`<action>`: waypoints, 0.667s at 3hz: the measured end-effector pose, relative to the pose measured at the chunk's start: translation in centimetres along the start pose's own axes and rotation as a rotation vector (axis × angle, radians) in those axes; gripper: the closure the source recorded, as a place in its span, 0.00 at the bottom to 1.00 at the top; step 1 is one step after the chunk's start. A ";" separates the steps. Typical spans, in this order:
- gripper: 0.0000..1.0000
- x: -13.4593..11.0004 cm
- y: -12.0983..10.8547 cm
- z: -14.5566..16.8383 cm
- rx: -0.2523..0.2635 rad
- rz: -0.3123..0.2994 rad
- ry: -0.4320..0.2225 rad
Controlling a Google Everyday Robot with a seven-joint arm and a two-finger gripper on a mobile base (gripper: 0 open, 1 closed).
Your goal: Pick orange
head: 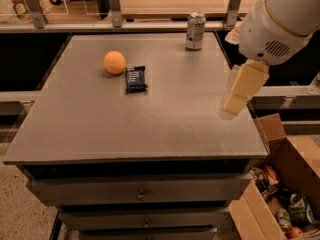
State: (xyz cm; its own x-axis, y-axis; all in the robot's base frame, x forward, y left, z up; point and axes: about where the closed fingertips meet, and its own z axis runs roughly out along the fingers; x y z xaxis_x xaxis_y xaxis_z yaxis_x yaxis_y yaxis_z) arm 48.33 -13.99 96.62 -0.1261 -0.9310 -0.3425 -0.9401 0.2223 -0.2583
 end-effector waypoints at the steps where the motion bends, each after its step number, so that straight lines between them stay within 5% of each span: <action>1: 0.00 -3.8 -0.9 3.3 -0.008 0.001 -0.058; 2: 0.00 -7.5 -1.6 6.6 -0.015 0.026 -0.134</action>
Offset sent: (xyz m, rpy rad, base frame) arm 0.0766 0.1355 -0.0489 0.2435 -0.0193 0.0090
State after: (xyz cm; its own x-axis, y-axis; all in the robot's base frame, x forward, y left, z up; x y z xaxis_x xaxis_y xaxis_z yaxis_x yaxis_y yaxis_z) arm 52.89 -5.48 93.59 -0.1080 -0.8780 -0.4663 -0.9418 0.2405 -0.2347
